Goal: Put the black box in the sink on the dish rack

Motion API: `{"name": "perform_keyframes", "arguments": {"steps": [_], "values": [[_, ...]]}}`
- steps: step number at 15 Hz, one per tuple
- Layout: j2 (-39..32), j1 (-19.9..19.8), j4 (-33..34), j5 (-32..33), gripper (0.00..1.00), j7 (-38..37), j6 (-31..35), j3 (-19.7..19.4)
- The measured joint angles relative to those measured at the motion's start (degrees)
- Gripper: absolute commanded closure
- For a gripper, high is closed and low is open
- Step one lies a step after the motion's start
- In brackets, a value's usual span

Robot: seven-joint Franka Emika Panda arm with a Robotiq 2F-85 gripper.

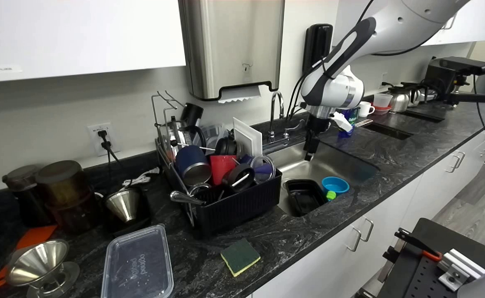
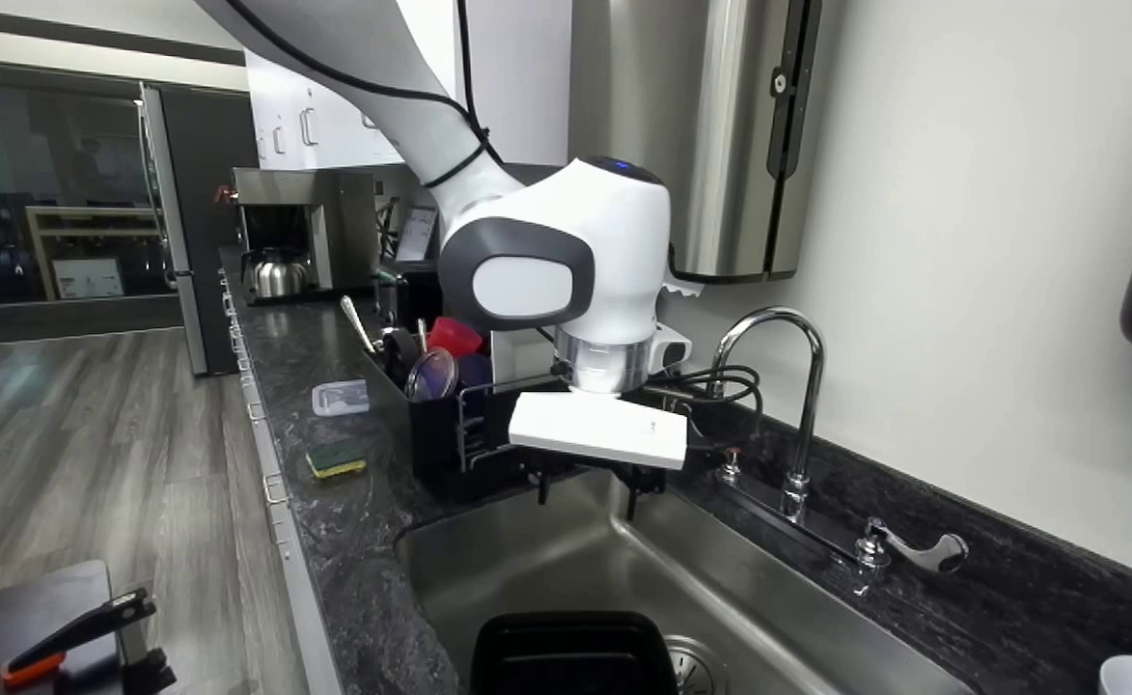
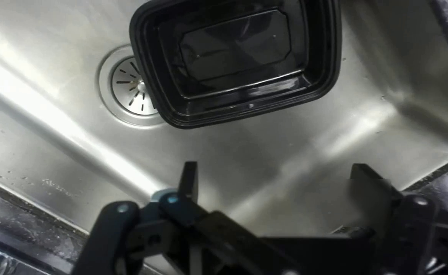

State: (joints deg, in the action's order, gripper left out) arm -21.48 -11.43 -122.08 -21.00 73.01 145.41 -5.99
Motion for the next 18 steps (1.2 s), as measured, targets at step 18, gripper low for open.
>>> {"name": "perform_keyframes", "arguments": {"steps": [18], "values": [[-12.41, -5.51, 8.96, 6.89, 0.00, -6.00, 6.76, 3.10]]}}
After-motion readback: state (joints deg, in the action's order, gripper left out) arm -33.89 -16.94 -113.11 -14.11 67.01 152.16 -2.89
